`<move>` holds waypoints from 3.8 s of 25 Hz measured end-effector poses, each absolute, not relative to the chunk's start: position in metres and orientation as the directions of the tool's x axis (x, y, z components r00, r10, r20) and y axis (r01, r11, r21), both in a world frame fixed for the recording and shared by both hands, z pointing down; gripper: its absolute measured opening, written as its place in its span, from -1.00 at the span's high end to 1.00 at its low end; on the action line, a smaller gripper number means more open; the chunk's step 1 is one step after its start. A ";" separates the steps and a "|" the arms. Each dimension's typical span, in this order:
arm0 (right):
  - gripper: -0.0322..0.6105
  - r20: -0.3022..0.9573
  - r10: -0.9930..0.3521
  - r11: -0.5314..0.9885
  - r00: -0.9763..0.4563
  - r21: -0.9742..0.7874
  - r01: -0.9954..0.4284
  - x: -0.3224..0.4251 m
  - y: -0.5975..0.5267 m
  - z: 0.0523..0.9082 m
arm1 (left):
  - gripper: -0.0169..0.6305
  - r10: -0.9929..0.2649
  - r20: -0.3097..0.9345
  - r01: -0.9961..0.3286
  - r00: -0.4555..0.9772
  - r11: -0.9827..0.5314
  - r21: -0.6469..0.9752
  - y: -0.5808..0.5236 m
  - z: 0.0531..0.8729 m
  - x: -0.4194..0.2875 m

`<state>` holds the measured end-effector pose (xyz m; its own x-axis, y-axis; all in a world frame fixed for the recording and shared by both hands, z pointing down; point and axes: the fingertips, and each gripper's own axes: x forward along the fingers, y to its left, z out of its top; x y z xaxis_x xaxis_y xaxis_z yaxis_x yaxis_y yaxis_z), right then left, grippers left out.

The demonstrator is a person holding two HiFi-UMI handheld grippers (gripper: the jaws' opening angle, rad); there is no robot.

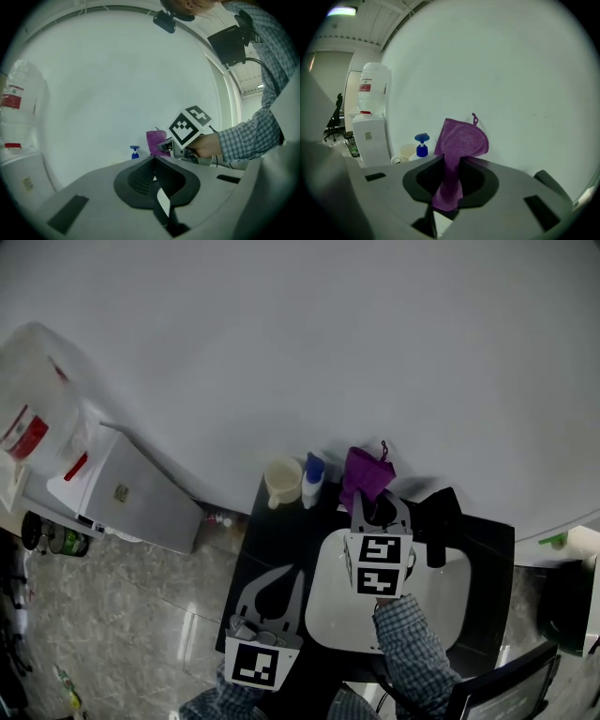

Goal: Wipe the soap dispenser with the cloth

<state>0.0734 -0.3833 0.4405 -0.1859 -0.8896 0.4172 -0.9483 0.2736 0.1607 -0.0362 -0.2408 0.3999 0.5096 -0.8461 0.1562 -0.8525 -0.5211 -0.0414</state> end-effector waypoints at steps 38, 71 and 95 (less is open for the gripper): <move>0.65 0.671 -0.722 0.378 -0.170 0.177 -0.909 0.057 -0.349 0.563 | 0.94 -0.837 0.184 -0.847 0.516 -0.530 -0.035 -0.236 0.414 -0.052; 0.65 0.653 -0.749 0.296 -0.116 0.173 -0.939 0.105 -0.358 0.571 | 0.94 -0.822 0.203 -0.832 0.531 -0.551 -0.055 -0.235 0.416 -0.039; 0.65 0.486 -0.854 0.331 -0.183 0.239 -0.913 0.099 -0.395 0.454 | 0.94 -0.816 0.163 -0.817 0.555 -0.572 -0.077 -0.236 0.395 -0.018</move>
<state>0.0991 -0.3950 0.4537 -0.1828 -0.8545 0.4863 -0.9128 0.3312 0.2389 -0.0184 -0.2355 0.3954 0.5552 -0.8156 0.1630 -0.8170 -0.5715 -0.0771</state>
